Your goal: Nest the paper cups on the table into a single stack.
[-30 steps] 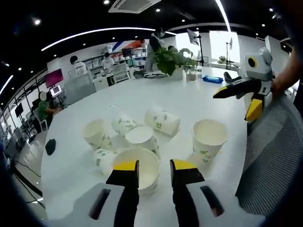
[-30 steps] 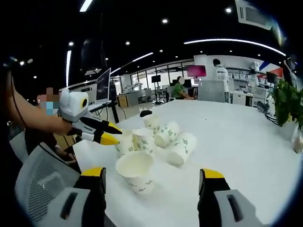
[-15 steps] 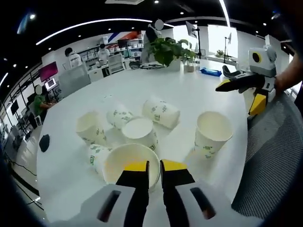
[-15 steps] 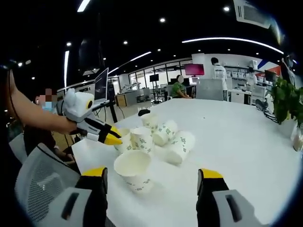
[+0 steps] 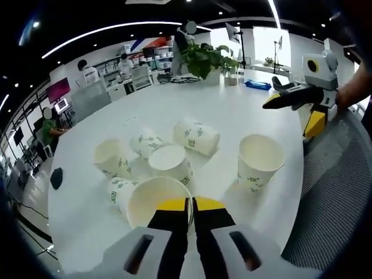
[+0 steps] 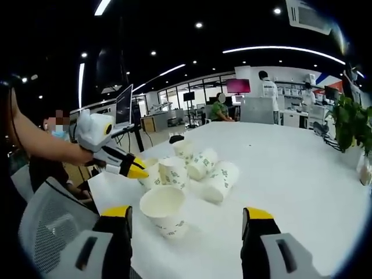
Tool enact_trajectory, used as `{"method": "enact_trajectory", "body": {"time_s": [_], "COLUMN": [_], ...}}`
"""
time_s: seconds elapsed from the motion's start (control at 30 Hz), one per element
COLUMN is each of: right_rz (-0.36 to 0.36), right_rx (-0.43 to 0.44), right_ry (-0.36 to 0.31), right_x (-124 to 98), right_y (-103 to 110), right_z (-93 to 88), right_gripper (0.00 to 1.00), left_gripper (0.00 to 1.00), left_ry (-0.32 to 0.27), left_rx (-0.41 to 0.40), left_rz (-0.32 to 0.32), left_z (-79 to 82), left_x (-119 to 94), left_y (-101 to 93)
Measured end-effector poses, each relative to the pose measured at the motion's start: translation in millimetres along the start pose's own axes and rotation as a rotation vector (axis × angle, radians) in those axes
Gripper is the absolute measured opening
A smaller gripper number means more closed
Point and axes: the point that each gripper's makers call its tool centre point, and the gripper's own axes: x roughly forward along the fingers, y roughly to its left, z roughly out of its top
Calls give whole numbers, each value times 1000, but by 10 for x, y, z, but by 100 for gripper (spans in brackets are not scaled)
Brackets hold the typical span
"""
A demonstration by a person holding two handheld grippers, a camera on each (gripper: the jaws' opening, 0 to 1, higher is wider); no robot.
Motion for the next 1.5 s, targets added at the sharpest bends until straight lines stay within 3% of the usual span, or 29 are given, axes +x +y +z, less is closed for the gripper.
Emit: {"method": "enact_trajectory", "body": {"time_s": [0.57, 0.87, 1.17, 1.5], "right_rz": [11, 19, 9, 5], "right_rx": [-23, -34, -41, -50], "right_ry": [-21, -15, -13, -5], "right_x": [3, 18, 20, 19], "right_y": [40, 54, 44, 58], "right_z": [43, 22, 18, 10], "right_gripper": [84, 88, 95, 100], "left_gripper": [0, 0, 0, 0], "left_ry": [-39, -58, -77, -114], "left_rx": [9, 66, 164, 216], "left_rz": [36, 22, -45, -130], "left_z": [156, 500, 836, 1144], "left_x": [-339, -524, -587, -558], "left_y": [-42, -224, -439, -684]}}
